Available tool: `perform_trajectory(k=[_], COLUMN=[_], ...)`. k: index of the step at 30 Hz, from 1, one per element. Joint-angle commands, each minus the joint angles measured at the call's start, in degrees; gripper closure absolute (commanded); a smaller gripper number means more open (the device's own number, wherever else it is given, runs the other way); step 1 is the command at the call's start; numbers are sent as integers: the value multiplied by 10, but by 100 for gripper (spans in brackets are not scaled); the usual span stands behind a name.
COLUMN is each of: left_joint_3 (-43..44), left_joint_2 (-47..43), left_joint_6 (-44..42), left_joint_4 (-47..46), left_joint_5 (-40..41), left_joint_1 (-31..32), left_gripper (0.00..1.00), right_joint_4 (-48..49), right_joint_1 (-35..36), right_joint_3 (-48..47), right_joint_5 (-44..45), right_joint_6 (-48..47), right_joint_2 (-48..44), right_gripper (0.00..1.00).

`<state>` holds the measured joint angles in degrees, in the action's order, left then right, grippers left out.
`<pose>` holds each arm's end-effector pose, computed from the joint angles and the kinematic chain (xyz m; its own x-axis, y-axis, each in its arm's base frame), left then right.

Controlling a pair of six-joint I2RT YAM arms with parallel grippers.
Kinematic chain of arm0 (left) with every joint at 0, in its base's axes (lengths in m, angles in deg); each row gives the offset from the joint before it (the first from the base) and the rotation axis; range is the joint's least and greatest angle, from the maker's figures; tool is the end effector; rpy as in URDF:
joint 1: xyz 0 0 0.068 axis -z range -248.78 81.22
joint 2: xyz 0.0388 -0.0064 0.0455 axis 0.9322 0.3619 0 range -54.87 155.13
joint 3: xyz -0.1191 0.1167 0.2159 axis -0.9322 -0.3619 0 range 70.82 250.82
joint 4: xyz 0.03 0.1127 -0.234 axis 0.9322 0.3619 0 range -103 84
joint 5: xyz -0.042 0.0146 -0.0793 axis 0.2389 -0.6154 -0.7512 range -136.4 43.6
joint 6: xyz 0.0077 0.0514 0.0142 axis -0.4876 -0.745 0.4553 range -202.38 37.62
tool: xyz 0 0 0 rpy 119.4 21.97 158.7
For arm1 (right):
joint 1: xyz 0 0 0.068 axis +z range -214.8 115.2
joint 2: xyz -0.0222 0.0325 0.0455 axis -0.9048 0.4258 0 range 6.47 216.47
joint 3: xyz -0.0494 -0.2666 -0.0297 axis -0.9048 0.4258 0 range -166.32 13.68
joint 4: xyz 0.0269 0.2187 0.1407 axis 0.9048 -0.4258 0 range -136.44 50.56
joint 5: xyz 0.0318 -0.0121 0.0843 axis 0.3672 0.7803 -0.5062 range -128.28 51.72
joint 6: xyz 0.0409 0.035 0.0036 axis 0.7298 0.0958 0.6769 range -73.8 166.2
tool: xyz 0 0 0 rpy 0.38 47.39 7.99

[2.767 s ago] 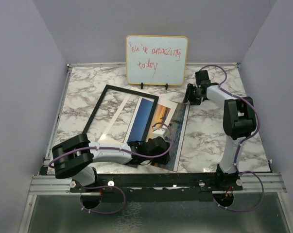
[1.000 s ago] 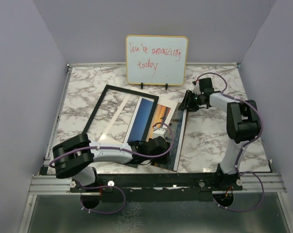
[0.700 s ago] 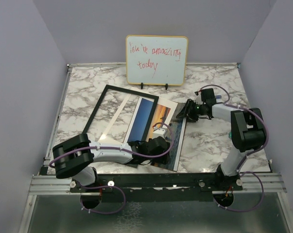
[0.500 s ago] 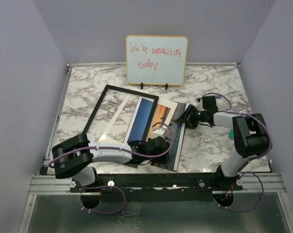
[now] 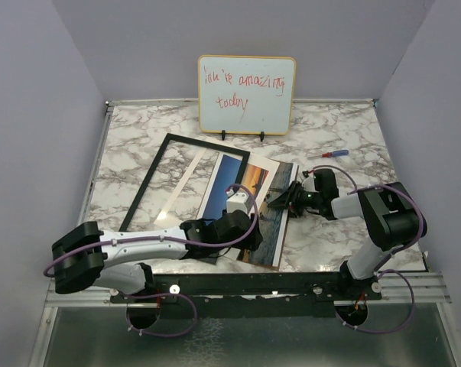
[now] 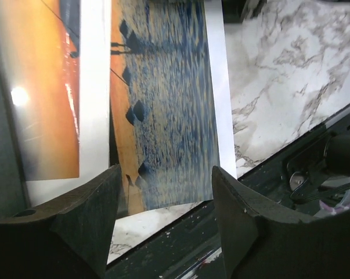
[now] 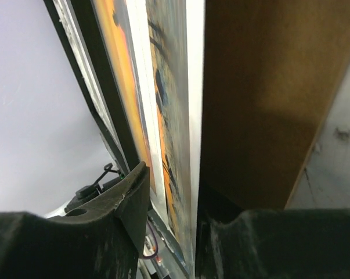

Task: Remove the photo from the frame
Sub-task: Pick up the photo from the photo frame.

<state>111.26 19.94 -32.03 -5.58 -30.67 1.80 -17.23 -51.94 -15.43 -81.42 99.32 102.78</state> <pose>0.0981 -0.2493 0.2074 -0.7886 0.0080 -0.6149 0.3659 0.8097 -0.4587 0.2578 0.0838 0.1024 -0.9206 0.3886 -0.0377 0.1711 0.4883 0.8557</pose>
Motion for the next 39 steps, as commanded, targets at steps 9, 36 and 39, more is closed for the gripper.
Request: perform_trajectory(k=[9, 36, 39], left_joint_3=[-41, -28, -26], left_joint_2=[-144, -164, -165], left_joint_6=[46, 42, 39], left_joint_4=[110, 147, 152], left_joint_5=[102, 96, 96], left_joint_1=[-33, -60, -62], left_gripper=[27, 26, 26], right_joint_4=[109, 148, 148], right_joint_1=[37, 46, 47], right_joint_3=[44, 62, 60], right_joint_5=[33, 53, 53], right_joint_6=[83, 119, 127], right_joint_2=[-9, -46, -64], right_gripper=[69, 100, 100])
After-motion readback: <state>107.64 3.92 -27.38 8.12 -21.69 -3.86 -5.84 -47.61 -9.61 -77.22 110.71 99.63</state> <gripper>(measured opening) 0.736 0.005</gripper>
